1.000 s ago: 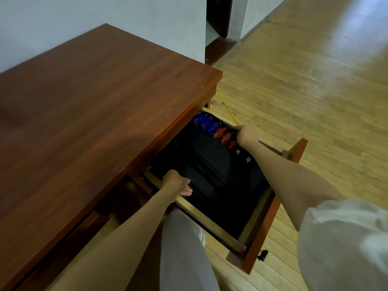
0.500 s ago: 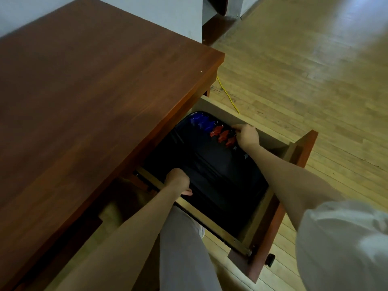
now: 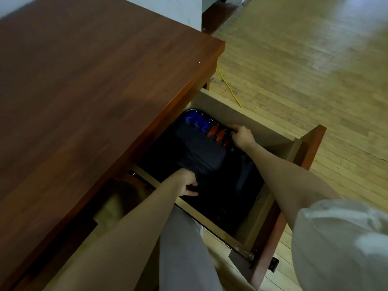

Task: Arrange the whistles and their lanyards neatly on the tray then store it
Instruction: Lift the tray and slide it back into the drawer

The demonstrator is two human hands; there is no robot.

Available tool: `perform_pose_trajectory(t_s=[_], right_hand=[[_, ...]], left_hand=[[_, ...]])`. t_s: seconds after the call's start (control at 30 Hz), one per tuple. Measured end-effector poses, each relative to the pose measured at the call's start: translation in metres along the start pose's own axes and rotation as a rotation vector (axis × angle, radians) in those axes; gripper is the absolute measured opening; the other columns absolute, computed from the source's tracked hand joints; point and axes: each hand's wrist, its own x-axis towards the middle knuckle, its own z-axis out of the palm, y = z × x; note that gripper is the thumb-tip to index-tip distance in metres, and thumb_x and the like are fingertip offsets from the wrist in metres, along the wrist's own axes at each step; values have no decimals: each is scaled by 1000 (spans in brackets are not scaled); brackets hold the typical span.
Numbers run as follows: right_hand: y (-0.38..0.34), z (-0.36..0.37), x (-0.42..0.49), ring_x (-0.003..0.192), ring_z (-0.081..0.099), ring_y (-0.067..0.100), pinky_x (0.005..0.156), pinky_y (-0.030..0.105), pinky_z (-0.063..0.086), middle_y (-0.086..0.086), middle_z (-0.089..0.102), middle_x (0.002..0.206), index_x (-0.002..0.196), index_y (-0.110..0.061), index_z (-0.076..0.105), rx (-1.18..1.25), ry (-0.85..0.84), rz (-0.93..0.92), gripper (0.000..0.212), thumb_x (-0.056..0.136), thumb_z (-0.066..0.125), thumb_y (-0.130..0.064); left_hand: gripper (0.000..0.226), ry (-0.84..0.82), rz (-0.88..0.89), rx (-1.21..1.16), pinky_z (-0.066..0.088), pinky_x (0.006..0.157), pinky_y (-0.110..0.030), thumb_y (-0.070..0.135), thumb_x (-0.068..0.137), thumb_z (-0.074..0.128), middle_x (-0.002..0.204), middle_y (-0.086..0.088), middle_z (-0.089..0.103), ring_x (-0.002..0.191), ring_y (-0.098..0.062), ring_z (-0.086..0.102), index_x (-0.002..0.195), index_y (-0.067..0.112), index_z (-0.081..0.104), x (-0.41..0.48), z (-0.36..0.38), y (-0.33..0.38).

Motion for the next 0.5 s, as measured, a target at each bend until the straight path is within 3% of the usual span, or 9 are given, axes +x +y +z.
perform_pose_trajectory(t_s=[0.33, 0.5], right_hand=[[10, 4, 11, 121, 53, 31, 100, 31, 43, 14, 57, 134, 136, -18, 52, -75, -36, -8, 42, 98, 36, -7], [13, 11, 10, 123, 52, 31, 99, 29, 42, 14, 56, 135, 138, -19, 48, -105, -27, -19, 46, 96, 38, -5]], left_hand=[[44, 28, -13, 70, 50, 96, -41, -18, 89, 44, 137, -19, 41, 124, -34, 44, 128, 3, 49, 19, 6, -9], [44, 35, -13, 62, 51, 95, -40, -17, 89, 44, 139, -18, 39, 127, -33, 41, 129, 3, 48, 16, 7, -10]])
